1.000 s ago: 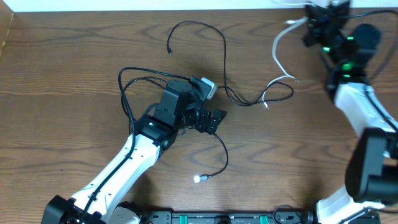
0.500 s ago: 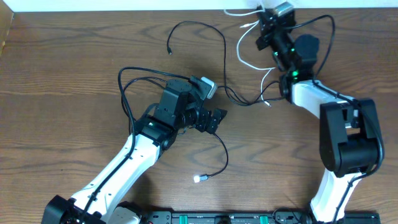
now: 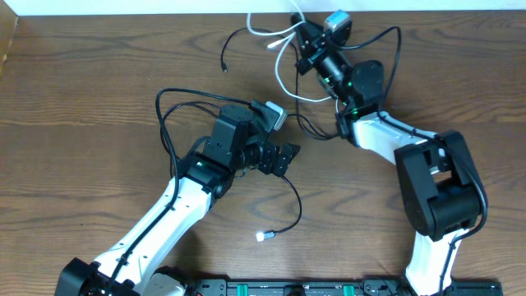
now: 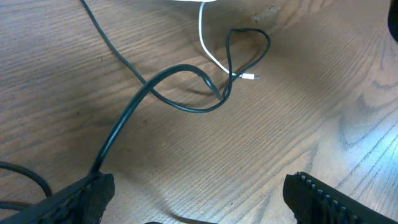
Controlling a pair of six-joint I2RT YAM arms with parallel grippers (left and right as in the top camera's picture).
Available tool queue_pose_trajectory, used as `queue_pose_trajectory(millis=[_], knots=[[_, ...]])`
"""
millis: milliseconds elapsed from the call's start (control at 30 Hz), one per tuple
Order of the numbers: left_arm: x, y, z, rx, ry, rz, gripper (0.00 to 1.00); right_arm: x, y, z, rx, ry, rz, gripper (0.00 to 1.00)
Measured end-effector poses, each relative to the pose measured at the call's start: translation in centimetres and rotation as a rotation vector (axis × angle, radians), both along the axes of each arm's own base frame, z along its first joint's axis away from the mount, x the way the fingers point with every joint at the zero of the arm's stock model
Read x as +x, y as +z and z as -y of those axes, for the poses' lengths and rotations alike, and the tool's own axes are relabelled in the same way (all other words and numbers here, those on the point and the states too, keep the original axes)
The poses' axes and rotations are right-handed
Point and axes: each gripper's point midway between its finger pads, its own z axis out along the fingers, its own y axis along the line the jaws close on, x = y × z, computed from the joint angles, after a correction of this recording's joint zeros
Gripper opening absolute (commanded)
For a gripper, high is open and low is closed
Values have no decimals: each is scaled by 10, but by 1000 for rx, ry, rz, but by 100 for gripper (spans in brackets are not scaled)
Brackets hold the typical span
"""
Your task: Untangle cables
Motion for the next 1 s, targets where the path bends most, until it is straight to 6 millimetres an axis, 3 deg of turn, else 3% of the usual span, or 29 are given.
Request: queue_pose_trajectory(millis=[167, 333, 567, 767, 1000], knots=[[0, 0, 0, 0, 0, 0, 92, -21, 17, -25, 74, 78, 29, 1], [0, 0, 0, 0, 0, 0, 92, -37, 37, -33, 157, 105, 77, 1], [0, 0, 0, 0, 0, 0, 92, -50, 63, -28, 291, 107, 122, 1], [0, 0, 0, 0, 0, 0, 92, -46, 78, -21, 377, 84, 116, 1], [0, 0, 0, 0, 0, 0, 92, -50, 124, -19, 492, 123, 172, 1]])
